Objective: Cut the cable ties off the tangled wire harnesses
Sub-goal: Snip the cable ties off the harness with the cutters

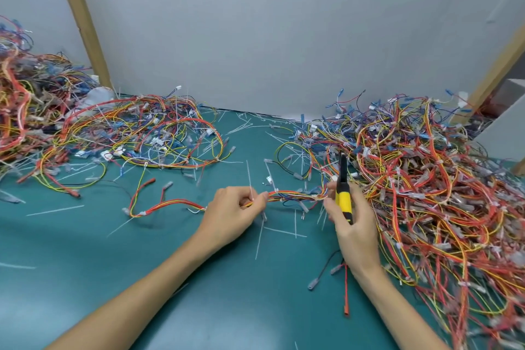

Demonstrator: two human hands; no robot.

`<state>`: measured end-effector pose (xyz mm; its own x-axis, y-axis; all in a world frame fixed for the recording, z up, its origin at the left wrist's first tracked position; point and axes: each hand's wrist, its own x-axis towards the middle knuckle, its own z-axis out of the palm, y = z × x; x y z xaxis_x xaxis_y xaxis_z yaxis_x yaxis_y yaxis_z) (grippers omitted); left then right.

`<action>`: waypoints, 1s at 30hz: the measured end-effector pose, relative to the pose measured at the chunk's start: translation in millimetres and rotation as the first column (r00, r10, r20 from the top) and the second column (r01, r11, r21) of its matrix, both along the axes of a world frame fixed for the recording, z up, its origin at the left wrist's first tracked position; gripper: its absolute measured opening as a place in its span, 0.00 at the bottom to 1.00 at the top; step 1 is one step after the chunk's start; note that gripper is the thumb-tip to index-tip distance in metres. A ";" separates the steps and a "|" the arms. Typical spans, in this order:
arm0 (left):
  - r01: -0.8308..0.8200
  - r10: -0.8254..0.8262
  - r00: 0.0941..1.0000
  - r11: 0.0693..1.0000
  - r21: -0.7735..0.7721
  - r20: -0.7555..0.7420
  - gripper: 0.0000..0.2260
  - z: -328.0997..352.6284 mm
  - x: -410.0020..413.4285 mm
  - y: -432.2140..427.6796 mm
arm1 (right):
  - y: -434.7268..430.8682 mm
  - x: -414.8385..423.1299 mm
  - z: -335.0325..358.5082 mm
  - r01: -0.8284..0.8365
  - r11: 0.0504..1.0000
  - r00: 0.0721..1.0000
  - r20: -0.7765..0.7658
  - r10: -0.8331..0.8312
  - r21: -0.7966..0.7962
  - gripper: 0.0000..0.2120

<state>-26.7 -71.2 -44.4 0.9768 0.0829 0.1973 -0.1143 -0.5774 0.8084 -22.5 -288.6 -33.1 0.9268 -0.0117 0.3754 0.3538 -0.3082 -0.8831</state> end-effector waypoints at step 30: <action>-0.160 -0.125 0.840 0.873 0.460 0.528 0.13 -3.5 -21.5 -6.1 | 12.2 -21.2 -5.5 0.369 0.585 0.922 0.363 -0.135 -0.722 0.25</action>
